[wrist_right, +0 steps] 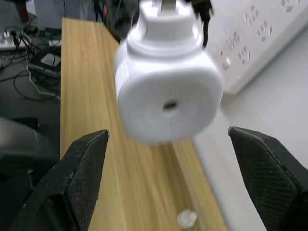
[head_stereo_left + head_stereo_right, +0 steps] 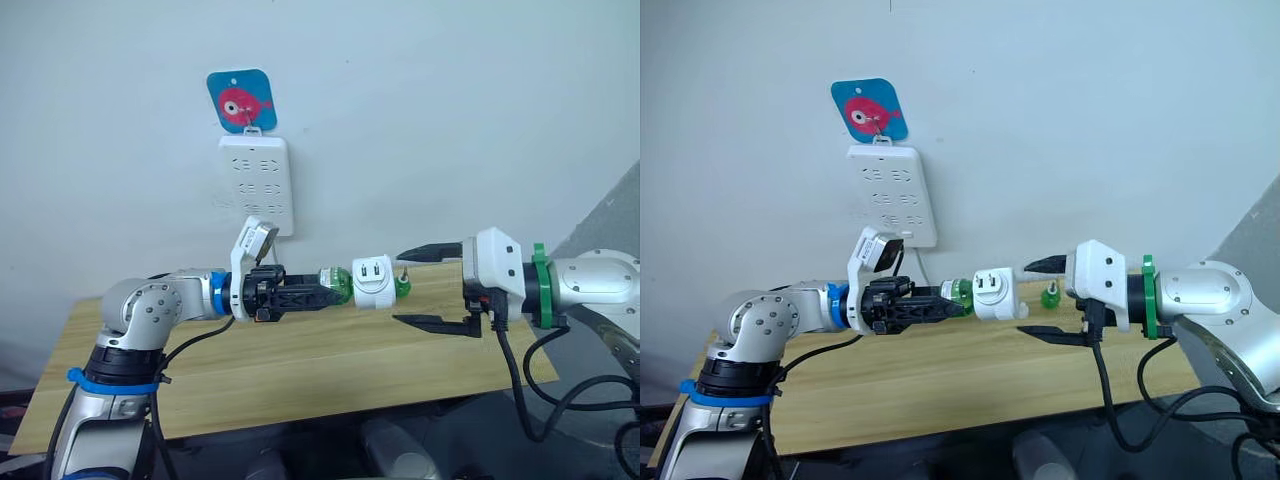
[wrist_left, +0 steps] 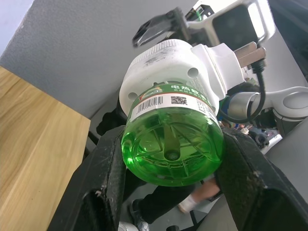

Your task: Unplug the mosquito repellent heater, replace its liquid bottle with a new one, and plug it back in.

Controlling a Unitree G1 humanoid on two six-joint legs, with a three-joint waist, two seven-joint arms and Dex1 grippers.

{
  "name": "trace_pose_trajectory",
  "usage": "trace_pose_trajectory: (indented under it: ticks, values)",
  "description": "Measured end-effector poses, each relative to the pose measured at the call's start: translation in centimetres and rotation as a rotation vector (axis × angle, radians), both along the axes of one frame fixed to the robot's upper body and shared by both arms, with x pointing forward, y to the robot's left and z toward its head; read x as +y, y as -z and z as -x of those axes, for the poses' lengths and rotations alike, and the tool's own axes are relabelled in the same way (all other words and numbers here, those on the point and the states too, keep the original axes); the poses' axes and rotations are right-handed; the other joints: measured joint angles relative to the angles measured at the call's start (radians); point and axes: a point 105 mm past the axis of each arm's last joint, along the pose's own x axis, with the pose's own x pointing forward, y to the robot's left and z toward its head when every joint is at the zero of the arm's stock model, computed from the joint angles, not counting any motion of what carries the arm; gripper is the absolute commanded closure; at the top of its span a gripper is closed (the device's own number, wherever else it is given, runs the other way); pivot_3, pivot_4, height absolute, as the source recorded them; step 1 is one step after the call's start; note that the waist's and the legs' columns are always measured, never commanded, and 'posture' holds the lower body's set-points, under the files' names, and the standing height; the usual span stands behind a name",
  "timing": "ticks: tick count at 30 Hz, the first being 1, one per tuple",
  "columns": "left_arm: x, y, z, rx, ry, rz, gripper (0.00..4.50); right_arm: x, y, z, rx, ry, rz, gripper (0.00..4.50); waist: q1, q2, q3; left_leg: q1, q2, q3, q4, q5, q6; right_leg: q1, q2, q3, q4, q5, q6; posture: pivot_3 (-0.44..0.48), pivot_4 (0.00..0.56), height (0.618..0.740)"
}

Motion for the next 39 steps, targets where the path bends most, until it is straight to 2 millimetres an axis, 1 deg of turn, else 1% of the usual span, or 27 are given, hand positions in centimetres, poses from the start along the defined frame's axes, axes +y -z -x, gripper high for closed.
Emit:
trace_pose_trajectory:
  ticks: [8,11,12,13,22,24,25,27,29,33,36,39]
  values:
    - [0.0,0.0,0.1,-0.001,0.009,0.004,2.16,1.7,0.1,0.2,0.032,-0.053,-0.036,0.34,0.001,0.000,0.000,0.000,0.000,-0.001,0.000,0.000,0.000,0.000,0.000,-0.001,0.000,0.000,0.000,-0.287,0.052,0.733]
    - [0.0,-0.1,0.1,-0.001,0.011,0.005,2.16,1.9,0.1,0.1,0.040,-0.055,-0.048,0.95,0.002,0.000,0.000,0.000,0.000,-0.001,0.000,0.000,0.000,0.000,0.000,-0.001,0.000,0.000,0.000,-0.285,0.052,0.733]
    - [0.0,-0.1,0.1,-0.002,0.010,0.005,2.16,1.9,0.1,0.0,0.045,-0.054,-0.048,1.32,0.002,0.000,0.000,0.000,0.000,-0.001,0.000,0.000,0.000,0.000,0.000,-0.001,0.000,0.000,0.000,-0.285,0.051,0.733]
    - [0.2,-0.1,0.1,-0.005,0.007,0.003,2.16,1.9,0.2,0.0,0.051,-0.057,-0.045,1.54,0.002,0.000,0.000,0.000,0.000,-0.001,0.000,0.000,0.000,0.000,0.000,-0.001,0.000,0.000,0.000,-0.285,0.051,0.733]
    - [0.4,0.0,0.3,0.019,0.013,-0.016,2.16,2.1,0.4,0.1,0.067,-0.069,-0.048,1.54,0.003,0.000,0.000,0.000,0.000,-0.002,0.000,0.000,0.000,0.001,0.000,-0.002,0.001,0.000,0.000,-0.288,0.048,0.733]
    - [0.4,0.0,0.3,0.025,0.015,-0.025,1.44,2.1,0.4,0.1,0.065,-0.069,-0.045,1.54,0.003,0.000,0.000,0.000,0.000,-0.003,0.001,0.000,0.000,0.001,0.000,-0.002,0.001,0.000,0.000,-0.290,0.049,0.733]
    - [0.5,0.1,0.3,0.022,0.015,-0.034,1.25,2.1,0.4,0.1,0.065,-0.072,-0.045,1.54,0.003,0.000,0.000,0.000,0.000,-0.003,0.001,0.000,0.000,0.001,0.000,-0.002,0.001,0.000,0.000,-0.290,0.049,0.733]
    - [0.5,0.6,0.4,0.003,0.023,-0.073,0.63,2.2,0.4,0.1,0.064,-0.073,-0.047,1.54,0.002,0.000,0.000,0.000,0.000,-0.003,0.000,0.000,0.000,0.001,0.000,-0.003,0.001,0.000,0.000,-0.292,0.049,0.733]
    - [0.8,0.9,0.3,-0.055,0.016,-0.114,0.03,2.2,0.4,0.1,0.068,-0.073,-0.046,1.54,0.002,0.000,0.000,0.000,0.000,-0.003,0.000,0.000,0.000,0.001,0.000,-0.003,0.001,0.000,0.000,-0.292,0.049,0.733]
    - [1.1,0.9,-0.2,-0.229,-0.009,-0.168,0.00,1.9,0.8,0.3,0.152,-0.060,-0.055,1.54,0.002,0.000,0.000,0.000,0.000,-0.003,0.000,0.000,0.000,0.001,0.000,-0.003,0.001,0.000,0.000,-0.294,0.050,0.733]
    - [1.0,0.6,-0.4,-0.298,-0.021,-0.163,0.00,1.6,0.9,0.3,0.226,-0.036,-0.071,1.54,0.002,0.000,0.000,0.000,0.000,-0.003,0.000,0.000,0.000,0.002,0.000,-0.002,0.001,0.000,0.000,-0.290,0.052,0.733]
    - [0.8,0.5,0.0,-0.339,-0.013,-0.156,0.00,1.4,0.9,0.6,0.294,-0.024,-0.084,1.54,0.002,0.000,0.000,0.000,0.000,-0.003,0.000,0.000,0.000,0.001,0.000,-0.002,0.001,0.000,0.000,-0.284,0.053,0.733]
